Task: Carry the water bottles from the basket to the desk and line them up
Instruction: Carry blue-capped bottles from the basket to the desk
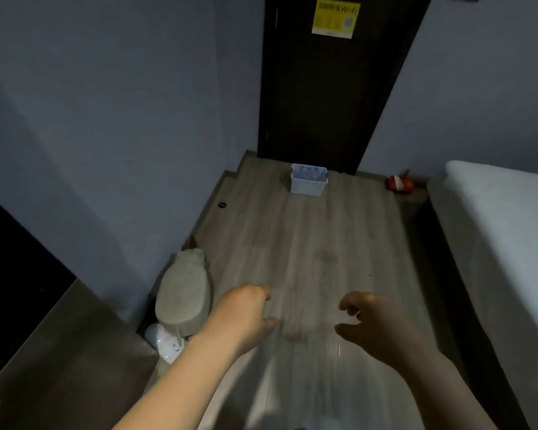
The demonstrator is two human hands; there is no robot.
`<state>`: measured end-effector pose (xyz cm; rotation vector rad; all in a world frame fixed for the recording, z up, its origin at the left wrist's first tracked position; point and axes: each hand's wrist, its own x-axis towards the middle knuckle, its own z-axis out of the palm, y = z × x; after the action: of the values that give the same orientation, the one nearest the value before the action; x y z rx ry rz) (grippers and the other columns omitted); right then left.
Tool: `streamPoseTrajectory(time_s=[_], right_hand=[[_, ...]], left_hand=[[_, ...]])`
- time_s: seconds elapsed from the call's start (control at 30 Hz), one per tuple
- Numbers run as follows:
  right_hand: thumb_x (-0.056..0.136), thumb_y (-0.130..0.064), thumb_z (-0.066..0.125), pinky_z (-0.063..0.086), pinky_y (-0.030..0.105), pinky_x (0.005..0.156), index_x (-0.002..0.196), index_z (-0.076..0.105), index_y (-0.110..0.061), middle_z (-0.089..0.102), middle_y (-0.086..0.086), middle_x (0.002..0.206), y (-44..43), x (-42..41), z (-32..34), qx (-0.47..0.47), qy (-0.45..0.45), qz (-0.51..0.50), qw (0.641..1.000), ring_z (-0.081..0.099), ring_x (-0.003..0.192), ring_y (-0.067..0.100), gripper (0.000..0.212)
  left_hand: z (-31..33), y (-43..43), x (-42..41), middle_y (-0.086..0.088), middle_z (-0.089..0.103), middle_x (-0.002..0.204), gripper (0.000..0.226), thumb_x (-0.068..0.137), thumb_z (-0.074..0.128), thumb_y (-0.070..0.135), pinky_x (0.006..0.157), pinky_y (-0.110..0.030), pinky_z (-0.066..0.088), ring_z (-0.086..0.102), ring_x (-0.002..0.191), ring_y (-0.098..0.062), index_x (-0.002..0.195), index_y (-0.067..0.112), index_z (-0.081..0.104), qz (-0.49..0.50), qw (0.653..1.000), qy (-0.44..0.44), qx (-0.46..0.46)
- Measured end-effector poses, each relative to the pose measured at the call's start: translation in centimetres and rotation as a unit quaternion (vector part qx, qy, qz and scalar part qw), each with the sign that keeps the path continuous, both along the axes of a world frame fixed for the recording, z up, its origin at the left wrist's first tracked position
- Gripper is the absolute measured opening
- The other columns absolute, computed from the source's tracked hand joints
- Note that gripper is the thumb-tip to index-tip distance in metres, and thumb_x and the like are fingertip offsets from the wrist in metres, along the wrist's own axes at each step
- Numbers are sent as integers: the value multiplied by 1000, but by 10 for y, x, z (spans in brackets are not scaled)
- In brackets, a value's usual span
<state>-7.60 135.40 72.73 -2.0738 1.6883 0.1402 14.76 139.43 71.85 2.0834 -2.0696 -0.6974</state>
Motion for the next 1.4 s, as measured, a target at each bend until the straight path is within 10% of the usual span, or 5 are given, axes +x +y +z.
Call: streamPoseTrajectory(time_s=[1.4], right_hand=[[82,-39,67,45,15,73,120,55,-31,60,-9,115,-724,65,-38,46,-3,-26,999,54,89,2,41]], left_hand=[[-29,-740,73,-4,59,115,34,84,60,35,89,-28,44,57,106,-21,112,16,58,-39,999,-9,1]])
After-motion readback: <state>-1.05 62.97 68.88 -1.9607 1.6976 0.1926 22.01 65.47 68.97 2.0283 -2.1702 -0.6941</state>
